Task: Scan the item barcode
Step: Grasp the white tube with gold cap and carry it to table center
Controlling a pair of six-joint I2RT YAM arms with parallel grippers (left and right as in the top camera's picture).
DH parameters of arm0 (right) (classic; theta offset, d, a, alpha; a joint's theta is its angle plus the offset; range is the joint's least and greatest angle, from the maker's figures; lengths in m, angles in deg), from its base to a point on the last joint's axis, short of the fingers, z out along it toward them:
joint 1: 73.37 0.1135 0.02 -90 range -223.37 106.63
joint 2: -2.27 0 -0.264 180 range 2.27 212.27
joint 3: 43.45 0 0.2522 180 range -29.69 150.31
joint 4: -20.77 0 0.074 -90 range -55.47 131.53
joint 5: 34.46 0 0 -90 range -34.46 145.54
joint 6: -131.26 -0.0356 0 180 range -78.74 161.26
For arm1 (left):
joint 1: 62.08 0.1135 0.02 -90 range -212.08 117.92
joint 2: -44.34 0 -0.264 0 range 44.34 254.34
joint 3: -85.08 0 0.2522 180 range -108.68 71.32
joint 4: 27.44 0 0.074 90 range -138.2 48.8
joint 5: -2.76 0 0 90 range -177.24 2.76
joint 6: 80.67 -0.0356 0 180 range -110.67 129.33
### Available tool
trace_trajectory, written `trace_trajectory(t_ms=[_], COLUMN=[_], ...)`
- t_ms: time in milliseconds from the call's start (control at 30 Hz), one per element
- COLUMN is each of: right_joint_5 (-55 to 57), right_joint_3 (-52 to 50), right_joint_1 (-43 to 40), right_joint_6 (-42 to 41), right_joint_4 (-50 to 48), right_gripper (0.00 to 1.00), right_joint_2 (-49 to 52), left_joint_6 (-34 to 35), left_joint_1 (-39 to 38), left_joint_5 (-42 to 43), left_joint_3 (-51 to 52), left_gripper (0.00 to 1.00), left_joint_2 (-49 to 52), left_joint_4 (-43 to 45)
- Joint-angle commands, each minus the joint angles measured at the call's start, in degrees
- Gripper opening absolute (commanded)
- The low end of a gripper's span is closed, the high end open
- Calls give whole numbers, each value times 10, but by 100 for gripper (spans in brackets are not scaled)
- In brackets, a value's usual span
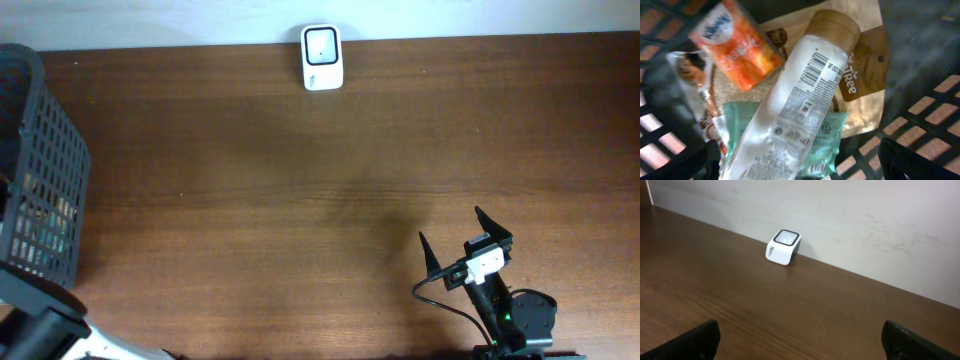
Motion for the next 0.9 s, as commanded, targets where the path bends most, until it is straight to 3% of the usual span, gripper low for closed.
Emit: trace_trajectory(t_ms=[0, 200, 367, 500, 700, 867], right_joint_5=[-5, -5, -5, -5, -5, -5], right_joint_3=[-4, -4, -4, -4, -4, -4], right_joint_1=[2, 2, 2, 2, 2, 2], right_joint_6=[-6, -6, -6, -6, -6, -6], right_joint_4=[1, 1, 1, 1, 1, 1], right_gripper=[98, 98, 98, 98, 98, 98], right_joint_2=[-4, -4, -4, -4, -4, -4], left_joint_6=[-20, -20, -19, -19, -19, -19], left_joint_1=[4, 5, 5, 5, 5, 5], left_joint_5=[11, 9, 9, 9, 9, 11], left_joint_3=[5, 5, 5, 5, 5, -6], left_gripper=[98, 90, 72, 40, 1, 0], left_joint_2=[40, 81, 99, 101, 101, 90], left_joint_4=[3, 14, 24, 24, 24, 9])
